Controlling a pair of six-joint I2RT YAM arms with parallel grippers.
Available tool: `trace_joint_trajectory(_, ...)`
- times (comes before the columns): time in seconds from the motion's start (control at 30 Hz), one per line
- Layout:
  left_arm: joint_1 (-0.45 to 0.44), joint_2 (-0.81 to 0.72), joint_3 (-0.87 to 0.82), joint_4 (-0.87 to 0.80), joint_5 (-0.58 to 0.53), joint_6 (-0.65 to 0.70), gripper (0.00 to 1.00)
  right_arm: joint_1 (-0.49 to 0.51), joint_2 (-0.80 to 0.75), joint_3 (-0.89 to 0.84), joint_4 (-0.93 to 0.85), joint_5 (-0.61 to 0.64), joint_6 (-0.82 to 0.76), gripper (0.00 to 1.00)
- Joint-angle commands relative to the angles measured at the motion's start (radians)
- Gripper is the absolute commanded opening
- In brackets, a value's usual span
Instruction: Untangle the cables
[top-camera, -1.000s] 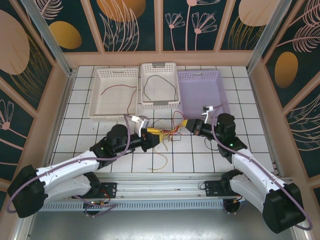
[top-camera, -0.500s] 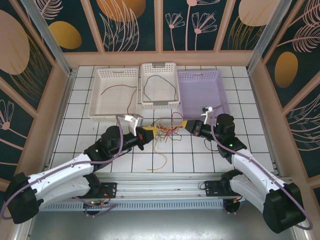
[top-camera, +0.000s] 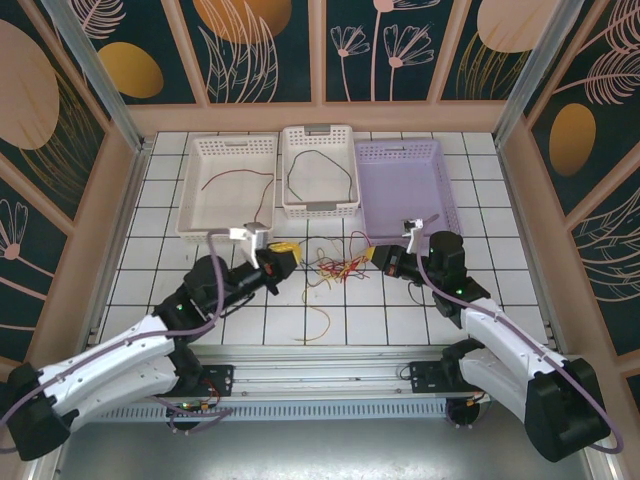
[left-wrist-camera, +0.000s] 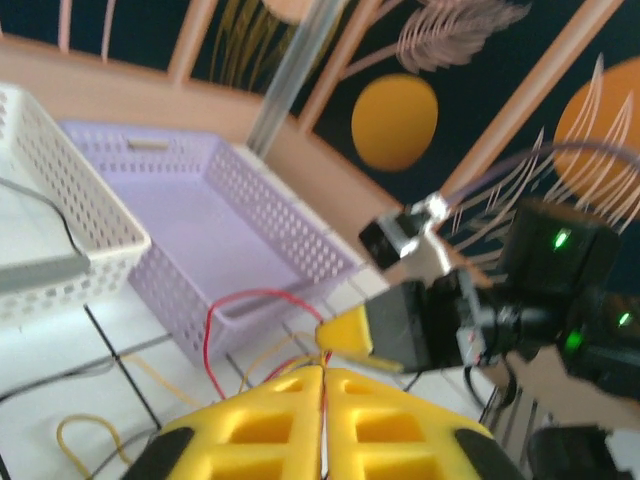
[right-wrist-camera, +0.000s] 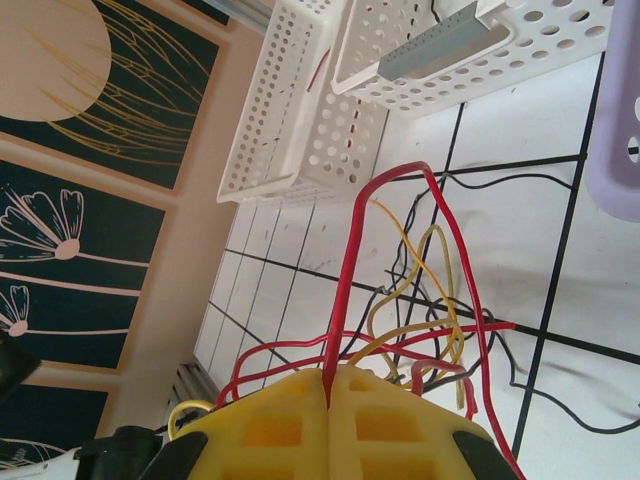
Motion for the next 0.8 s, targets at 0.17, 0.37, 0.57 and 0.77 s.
trace_joint_trajectory(0.17,-0.002,0.084,0.005,-0.02,0.188,-0.021,0.56,0.001,-0.007,0.017,0.032,-0.001,-0.014,0.0)
trace_joint_trajectory(0.37,-0.002,0.143,-0.002,0.003,0.299,-0.051,0.62,0.001,-0.01,0.023,0.046,0.008,-0.006,0.0)
trace_joint_trajectory(0.57,-0.002,0.188,-0.026,0.042,0.345,-0.083,0.62,0.001,-0.024,0.025,0.053,0.023,-0.004,0.0)
trace_joint_trajectory(0.77,-0.003,0.213,-0.019,0.022,0.328,-0.078,0.62,0.006,-0.032,0.019,0.069,0.023,-0.001,0.0)
